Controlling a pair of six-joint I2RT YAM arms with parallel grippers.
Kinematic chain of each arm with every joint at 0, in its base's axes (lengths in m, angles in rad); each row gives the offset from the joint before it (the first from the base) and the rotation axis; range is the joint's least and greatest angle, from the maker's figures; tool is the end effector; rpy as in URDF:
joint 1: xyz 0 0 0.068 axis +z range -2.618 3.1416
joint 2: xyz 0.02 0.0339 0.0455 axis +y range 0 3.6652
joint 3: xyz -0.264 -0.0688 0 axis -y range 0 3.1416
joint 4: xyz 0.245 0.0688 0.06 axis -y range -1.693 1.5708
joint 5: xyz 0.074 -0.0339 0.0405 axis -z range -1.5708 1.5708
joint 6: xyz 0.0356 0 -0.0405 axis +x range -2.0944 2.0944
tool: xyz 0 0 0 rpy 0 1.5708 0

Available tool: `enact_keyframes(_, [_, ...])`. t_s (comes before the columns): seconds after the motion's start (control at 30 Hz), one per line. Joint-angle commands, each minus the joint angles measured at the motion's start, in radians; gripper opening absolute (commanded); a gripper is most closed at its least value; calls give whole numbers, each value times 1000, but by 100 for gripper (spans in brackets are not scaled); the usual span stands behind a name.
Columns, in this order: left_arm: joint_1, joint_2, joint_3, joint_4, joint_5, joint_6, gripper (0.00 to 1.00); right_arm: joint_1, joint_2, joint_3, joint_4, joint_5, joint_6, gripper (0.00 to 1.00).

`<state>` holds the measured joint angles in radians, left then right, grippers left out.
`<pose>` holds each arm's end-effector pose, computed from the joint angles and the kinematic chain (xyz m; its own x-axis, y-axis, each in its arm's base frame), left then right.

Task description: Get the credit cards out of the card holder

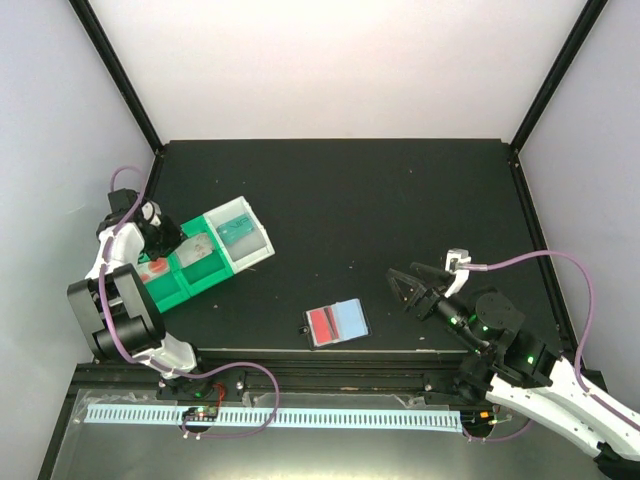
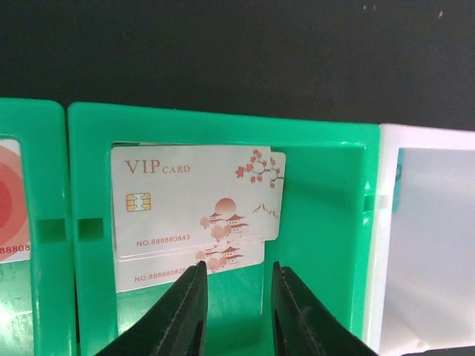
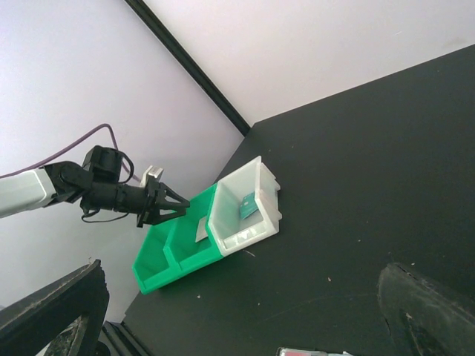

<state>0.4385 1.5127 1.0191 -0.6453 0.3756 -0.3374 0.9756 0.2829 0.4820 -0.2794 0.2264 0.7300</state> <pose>0.2715 0.1129 0.2165 -0.6912 -0.6643 -0.2847 -0.5137 0.7287 -0.4529 0.0644 0.0809 0.2857 -0.4880 0.4384 -0.7548 -0.4778 0.5895 0.6513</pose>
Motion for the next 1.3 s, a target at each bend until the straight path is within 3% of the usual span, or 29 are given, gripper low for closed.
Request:
enact_keyframes(0.0, [5,-41,56,-19,-30,-6,30,4,1,2,12,-7,-27,100])
enact_keyframes(0.33, [6,-175,35,-57,47,11,58,4,98,29,-11,-87,-37,100])
enact_keyframes(0.5, [6,-286,27,-105,99,48,98,5,150,56,-105,-61,-12,100])
enact_keyframes(0.67, [5,-381,22,-151,143,86,99,5,136,48,-178,16,36,100])
enact_keyframes(0.87, [-18,-495,-59,-129,303,75,99,5,86,11,-189,18,33,100])
enact_keyframes(1.1, [-132,-551,-79,-174,296,113,99,5,88,-14,-187,16,63,100])
enact_keyframes(1.27, [-233,-611,-121,-178,318,108,99,5,132,-25,-190,9,66,92])
